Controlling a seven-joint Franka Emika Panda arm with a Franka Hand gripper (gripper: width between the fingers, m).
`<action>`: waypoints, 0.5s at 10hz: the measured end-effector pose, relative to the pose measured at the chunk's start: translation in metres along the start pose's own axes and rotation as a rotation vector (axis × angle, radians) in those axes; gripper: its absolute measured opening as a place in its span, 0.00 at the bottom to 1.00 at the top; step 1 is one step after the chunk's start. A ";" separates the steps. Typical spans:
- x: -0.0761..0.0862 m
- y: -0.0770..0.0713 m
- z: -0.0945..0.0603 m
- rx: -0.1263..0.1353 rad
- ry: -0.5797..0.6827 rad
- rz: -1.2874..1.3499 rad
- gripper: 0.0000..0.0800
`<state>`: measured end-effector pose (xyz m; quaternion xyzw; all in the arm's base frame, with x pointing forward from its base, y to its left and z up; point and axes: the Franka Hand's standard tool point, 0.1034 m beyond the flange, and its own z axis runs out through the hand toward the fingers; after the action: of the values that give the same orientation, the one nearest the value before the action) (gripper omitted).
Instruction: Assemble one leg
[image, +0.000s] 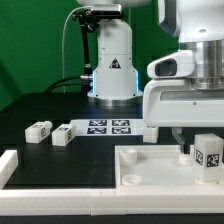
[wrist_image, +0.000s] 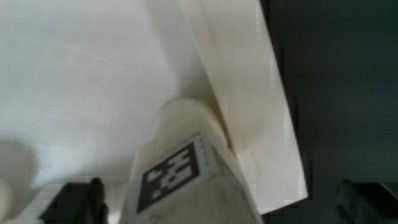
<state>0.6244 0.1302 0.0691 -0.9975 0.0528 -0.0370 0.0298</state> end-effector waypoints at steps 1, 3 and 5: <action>0.001 0.002 0.000 -0.009 0.002 -0.116 0.81; 0.002 0.007 0.001 -0.012 0.006 -0.231 0.81; 0.002 0.008 0.001 -0.020 0.006 -0.303 0.79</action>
Offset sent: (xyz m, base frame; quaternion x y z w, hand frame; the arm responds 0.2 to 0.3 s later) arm 0.0000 0.0000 0.0000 0.0000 0.0000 -0.2667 0.9638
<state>0.6255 0.1218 0.0680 -0.9942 -0.0978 -0.0433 0.0138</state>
